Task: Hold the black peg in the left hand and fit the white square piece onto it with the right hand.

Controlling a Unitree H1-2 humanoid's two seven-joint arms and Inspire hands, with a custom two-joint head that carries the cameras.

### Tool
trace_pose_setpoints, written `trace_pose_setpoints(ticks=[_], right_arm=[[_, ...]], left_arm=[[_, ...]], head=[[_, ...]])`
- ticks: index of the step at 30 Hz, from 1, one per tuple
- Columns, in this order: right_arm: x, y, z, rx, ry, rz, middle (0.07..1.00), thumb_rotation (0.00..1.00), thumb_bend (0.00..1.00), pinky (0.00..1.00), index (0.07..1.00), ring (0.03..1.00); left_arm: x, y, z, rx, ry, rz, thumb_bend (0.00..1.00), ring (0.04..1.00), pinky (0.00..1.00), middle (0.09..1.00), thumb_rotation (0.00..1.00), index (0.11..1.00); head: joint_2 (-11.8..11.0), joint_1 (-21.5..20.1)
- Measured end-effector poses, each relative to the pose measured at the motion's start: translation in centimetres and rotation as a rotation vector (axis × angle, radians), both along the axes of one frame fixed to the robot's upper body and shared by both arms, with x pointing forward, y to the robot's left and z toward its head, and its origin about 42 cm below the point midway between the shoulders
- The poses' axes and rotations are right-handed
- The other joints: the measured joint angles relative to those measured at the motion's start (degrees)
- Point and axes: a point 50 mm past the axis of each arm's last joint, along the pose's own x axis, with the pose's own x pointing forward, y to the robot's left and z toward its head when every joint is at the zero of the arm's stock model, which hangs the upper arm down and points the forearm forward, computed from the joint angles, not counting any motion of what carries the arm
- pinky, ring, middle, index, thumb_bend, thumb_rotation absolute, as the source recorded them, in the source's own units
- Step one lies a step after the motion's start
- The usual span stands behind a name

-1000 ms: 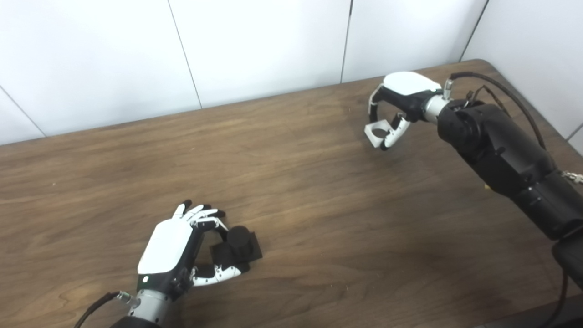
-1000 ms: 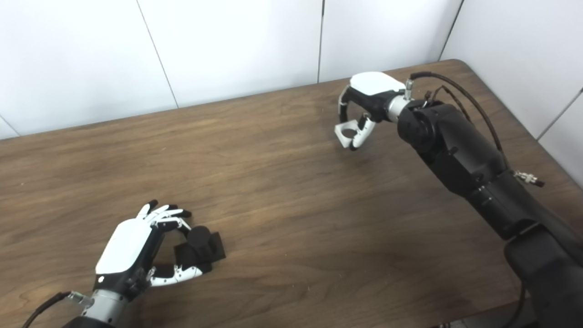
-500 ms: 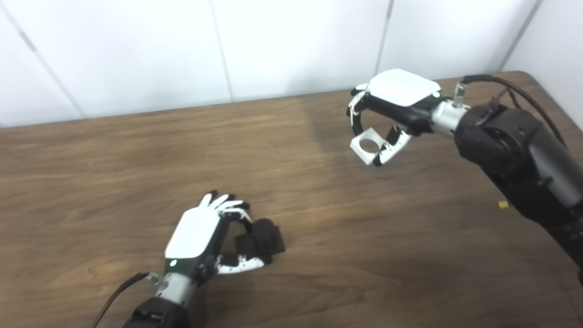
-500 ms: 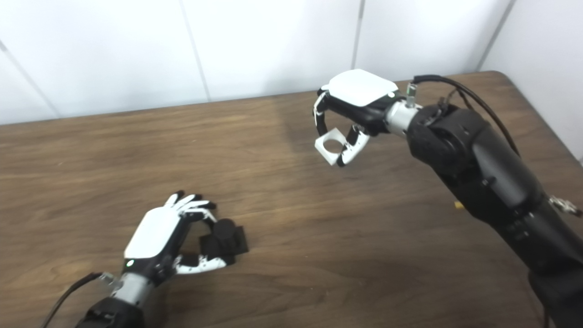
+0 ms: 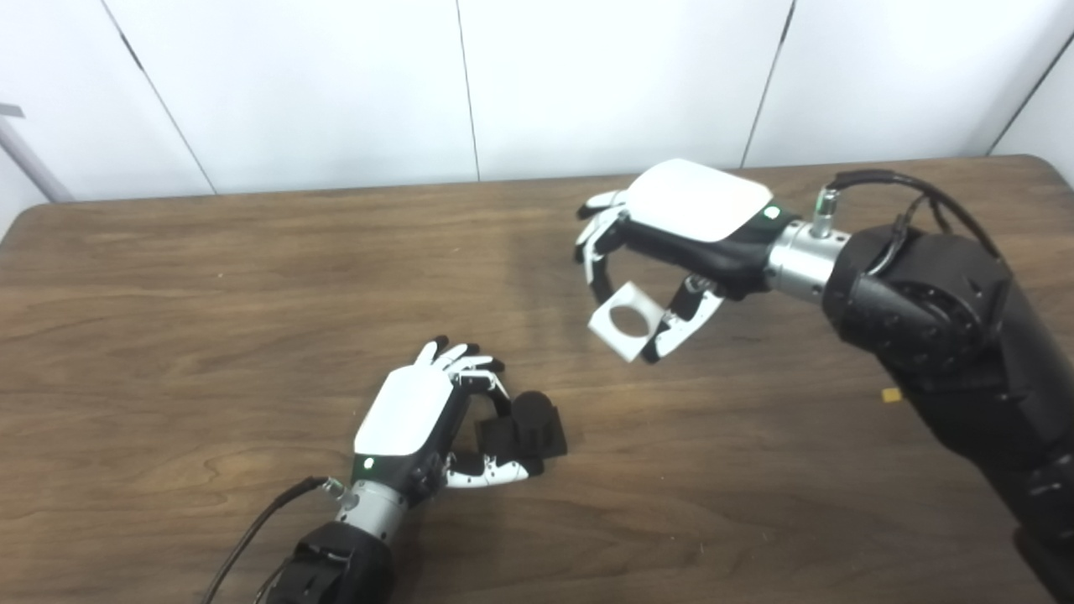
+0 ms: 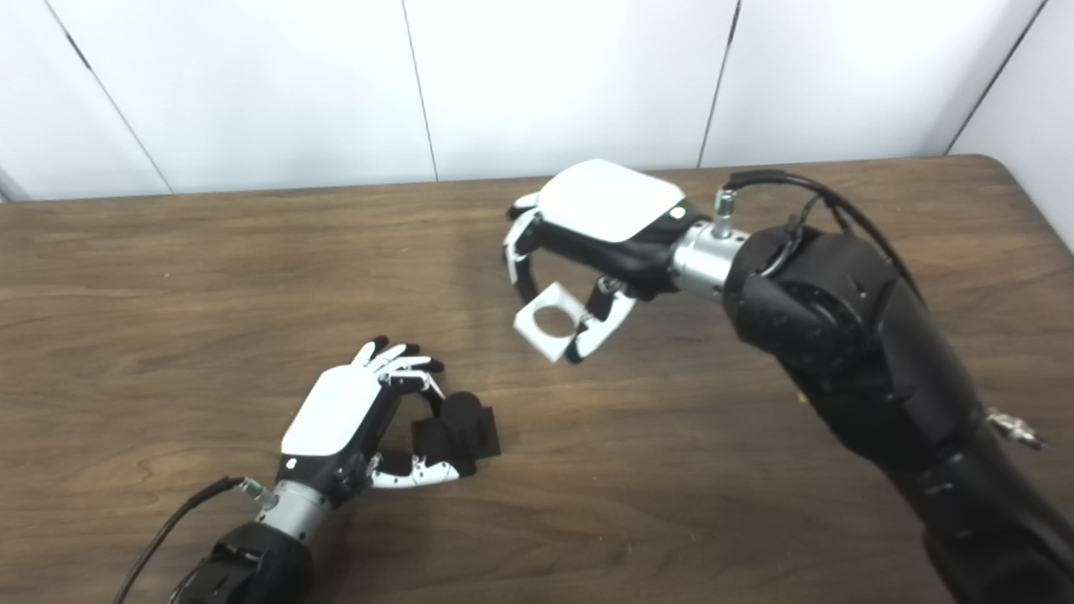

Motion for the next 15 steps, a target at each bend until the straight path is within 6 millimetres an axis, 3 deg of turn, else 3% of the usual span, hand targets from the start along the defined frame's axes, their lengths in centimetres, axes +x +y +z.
trace_pose_setpoints(ticks=[15], right_arm=[[-1.5,3.5,0.0,0.003,0.025,0.119,0.744,0.13,0.52,0.84,0.483,0.897]], left_arm=[[0.0,-0.7,0.0,0.001,-0.004,0.002,0.52,0.904,1.0,0.798,0.05,0.487]], head=[[0.88,0.62]])
